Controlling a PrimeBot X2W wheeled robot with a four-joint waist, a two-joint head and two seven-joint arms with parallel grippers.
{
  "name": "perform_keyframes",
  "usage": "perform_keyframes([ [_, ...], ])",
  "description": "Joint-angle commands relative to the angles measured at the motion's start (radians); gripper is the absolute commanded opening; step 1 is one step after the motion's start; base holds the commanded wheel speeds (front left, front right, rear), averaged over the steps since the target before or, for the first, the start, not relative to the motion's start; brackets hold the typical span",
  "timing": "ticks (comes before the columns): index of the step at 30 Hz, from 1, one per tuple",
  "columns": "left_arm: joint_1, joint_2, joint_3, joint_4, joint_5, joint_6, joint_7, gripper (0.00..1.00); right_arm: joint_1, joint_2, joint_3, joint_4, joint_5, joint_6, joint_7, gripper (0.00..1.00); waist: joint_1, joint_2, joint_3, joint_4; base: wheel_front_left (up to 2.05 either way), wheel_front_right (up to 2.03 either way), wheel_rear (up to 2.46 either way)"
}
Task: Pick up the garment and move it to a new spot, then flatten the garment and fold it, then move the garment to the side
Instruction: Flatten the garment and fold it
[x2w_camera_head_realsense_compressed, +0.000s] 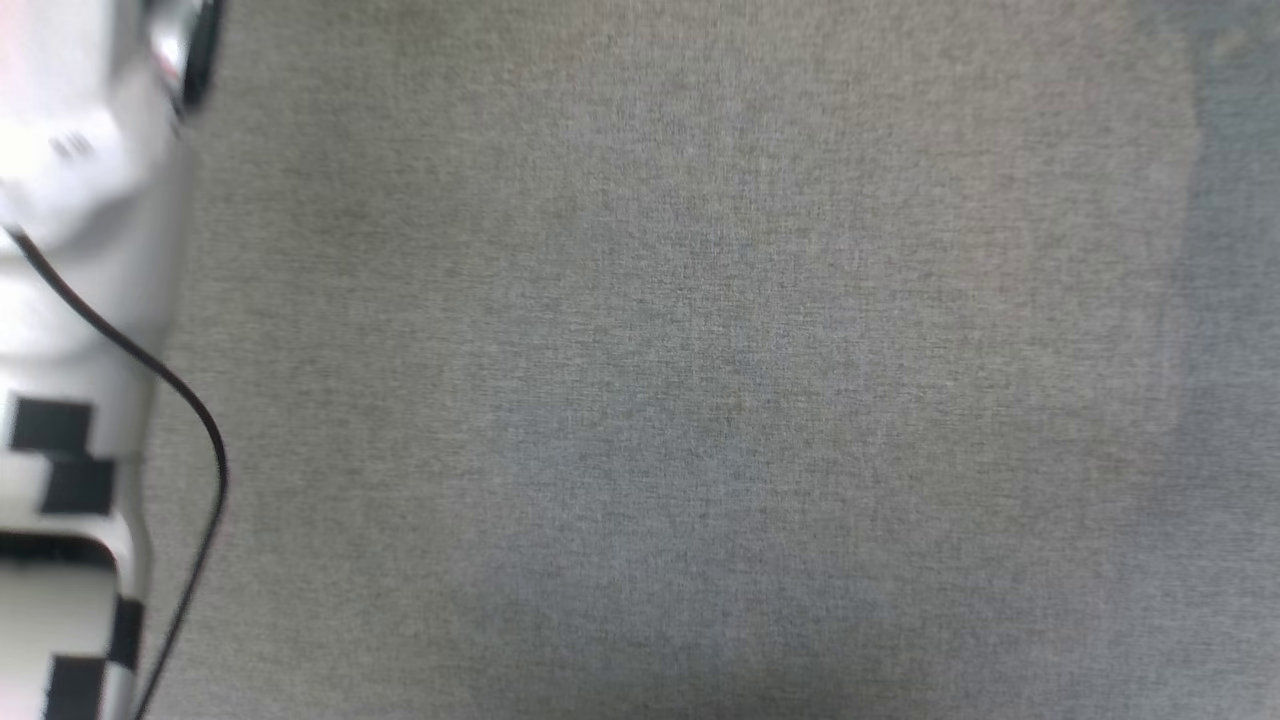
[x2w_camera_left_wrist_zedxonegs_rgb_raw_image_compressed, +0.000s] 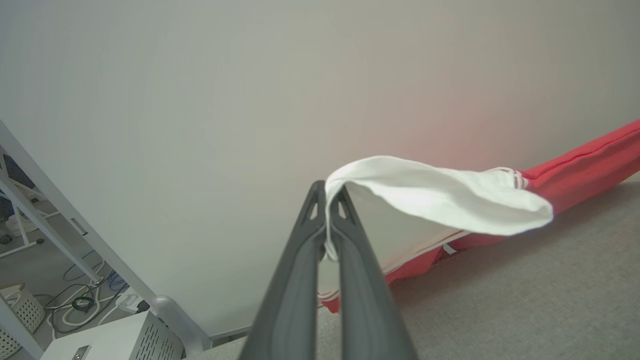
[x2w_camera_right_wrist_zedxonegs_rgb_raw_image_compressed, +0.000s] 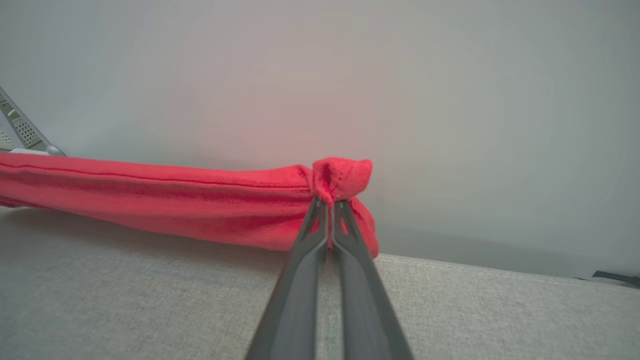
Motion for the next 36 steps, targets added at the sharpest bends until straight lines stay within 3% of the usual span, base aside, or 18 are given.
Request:
perform_keyframes([
  [1,0.061,-0.008,-0.006,-0.003,-0.009,0.000,-0.006,0.00,0.055,-0.004,0.011,0.001,0.022,-0.008,-0.008,0.00,0.0001,0.0000,-0.109,0.016,0.00,0.00,0.00],
  [8,0.337,-0.014,-0.060,0.003,-0.051,-0.012,0.024,0.00,0.297,-0.009,0.065,-0.031,0.128,-0.008,-0.010,0.00,0.0001,0.0000,-0.252,0.031,0.00,0.00,0.00],
  [14,0.604,0.018,-0.099,-0.046,-0.120,-0.021,0.087,0.00,0.530,-0.020,0.095,-0.052,0.232,-0.008,-0.007,0.00,0.0001,0.0000,-0.376,0.043,0.00,0.00,0.00],
  [21,0.773,0.044,-0.116,-0.106,-0.170,-0.023,0.114,0.00,0.704,-0.006,0.077,-0.062,0.322,-0.008,-0.005,0.00,0.0001,0.0000,-0.465,0.047,0.00,0.00,0.00],
  [29,0.970,0.093,-0.125,-0.171,-0.255,-0.025,0.176,0.00,0.858,0.008,0.086,-0.111,0.344,-0.008,0.028,0.00,0.0001,0.0000,-0.573,0.024,0.00,0.00,0.00],
  [33,1.074,0.091,-0.100,-0.224,-0.383,-0.028,0.239,0.00,0.941,-0.002,0.083,-0.158,0.364,-0.008,0.065,0.00,0.0001,0.0000,-0.619,0.017,0.00,0.00,0.00],
  [36,1.143,0.131,-0.109,-0.282,-0.403,-0.025,0.288,0.00,1.014,-0.011,0.070,-0.202,0.396,-0.008,0.108,0.00,0.0001,0.0000,-0.653,0.015,0.00,0.00,0.00],
])
